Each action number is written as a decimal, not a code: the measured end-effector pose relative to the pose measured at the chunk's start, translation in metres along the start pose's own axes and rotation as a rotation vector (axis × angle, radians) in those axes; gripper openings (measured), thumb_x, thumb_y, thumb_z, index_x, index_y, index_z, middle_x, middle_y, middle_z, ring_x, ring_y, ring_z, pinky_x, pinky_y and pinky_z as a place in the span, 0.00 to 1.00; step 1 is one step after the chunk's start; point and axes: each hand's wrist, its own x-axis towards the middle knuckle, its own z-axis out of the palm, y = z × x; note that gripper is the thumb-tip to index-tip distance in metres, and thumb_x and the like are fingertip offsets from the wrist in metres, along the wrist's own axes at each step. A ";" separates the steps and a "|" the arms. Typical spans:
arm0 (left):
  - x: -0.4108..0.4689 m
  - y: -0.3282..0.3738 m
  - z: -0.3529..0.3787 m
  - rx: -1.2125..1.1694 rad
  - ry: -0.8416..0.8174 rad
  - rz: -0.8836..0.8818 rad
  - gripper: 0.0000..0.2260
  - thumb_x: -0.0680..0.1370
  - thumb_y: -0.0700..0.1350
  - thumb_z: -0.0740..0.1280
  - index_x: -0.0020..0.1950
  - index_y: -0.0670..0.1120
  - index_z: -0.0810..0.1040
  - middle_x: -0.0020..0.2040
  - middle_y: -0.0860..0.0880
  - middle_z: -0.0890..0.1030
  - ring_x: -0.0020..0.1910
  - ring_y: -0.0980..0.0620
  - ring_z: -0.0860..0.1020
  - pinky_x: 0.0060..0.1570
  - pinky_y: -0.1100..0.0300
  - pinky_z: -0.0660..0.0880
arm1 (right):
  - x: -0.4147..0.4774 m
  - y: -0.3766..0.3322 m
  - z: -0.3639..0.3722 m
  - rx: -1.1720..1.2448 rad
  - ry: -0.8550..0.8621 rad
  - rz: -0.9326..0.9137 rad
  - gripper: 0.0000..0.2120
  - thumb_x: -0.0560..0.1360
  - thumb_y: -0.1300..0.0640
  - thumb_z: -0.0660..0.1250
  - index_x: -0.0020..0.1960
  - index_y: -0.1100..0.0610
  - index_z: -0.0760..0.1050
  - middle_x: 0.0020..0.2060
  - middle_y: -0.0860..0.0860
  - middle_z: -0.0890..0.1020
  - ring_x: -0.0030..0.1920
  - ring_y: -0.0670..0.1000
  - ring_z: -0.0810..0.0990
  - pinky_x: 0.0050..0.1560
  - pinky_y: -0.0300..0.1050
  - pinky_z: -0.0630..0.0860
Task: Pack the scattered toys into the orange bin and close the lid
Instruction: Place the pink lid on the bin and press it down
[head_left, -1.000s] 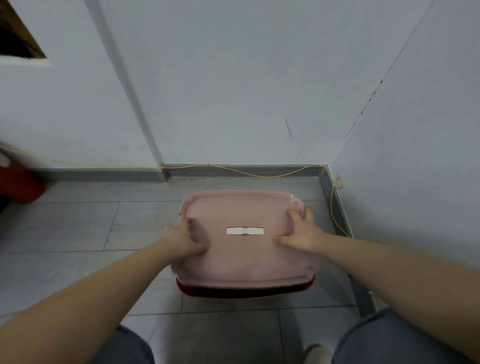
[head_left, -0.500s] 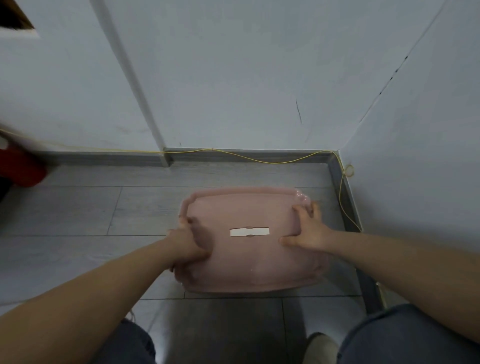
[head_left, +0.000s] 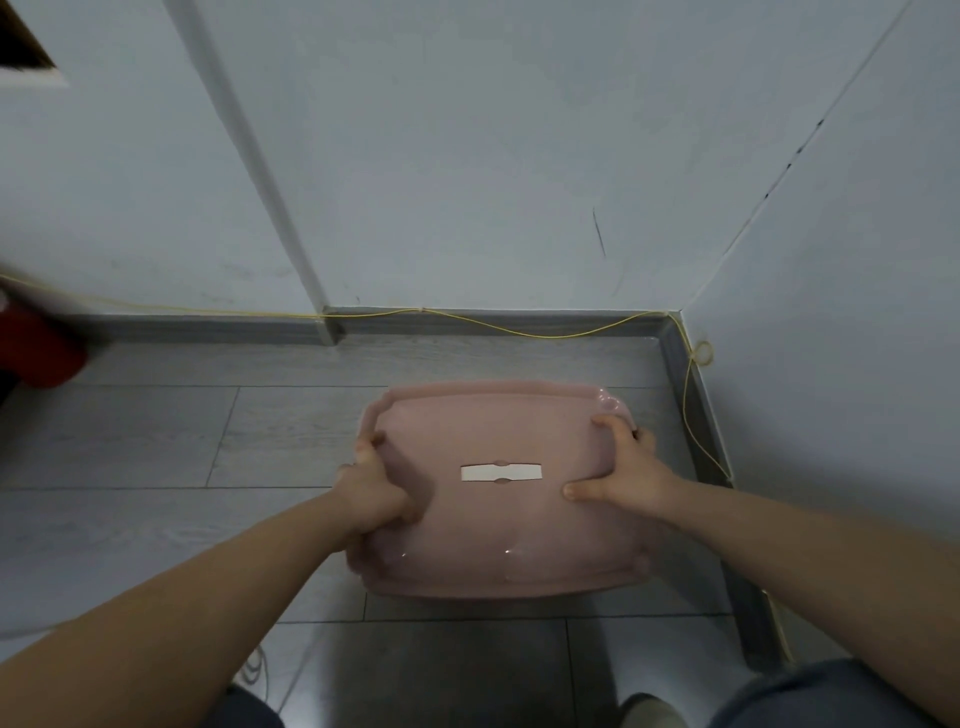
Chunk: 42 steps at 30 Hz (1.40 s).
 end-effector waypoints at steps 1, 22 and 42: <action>0.002 0.004 -0.001 -0.007 0.002 0.029 0.53 0.60 0.40 0.77 0.77 0.59 0.49 0.62 0.37 0.69 0.58 0.36 0.74 0.55 0.45 0.78 | 0.003 -0.001 -0.004 0.010 0.015 -0.001 0.53 0.59 0.44 0.84 0.76 0.43 0.57 0.71 0.55 0.56 0.71 0.59 0.66 0.72 0.50 0.64; 0.075 0.142 0.047 -0.022 0.046 0.297 0.54 0.62 0.59 0.80 0.80 0.57 0.53 0.76 0.47 0.65 0.71 0.42 0.69 0.68 0.50 0.70 | 0.076 0.033 -0.110 0.061 0.268 0.019 0.54 0.62 0.33 0.77 0.80 0.46 0.56 0.78 0.54 0.48 0.78 0.58 0.57 0.77 0.51 0.57; 0.075 0.168 0.113 0.855 0.262 0.611 0.48 0.64 0.82 0.45 0.78 0.63 0.34 0.80 0.44 0.35 0.79 0.39 0.37 0.70 0.29 0.46 | 0.089 0.049 -0.090 -0.619 0.263 -0.230 0.44 0.71 0.22 0.46 0.80 0.40 0.39 0.81 0.49 0.39 0.79 0.58 0.35 0.73 0.73 0.37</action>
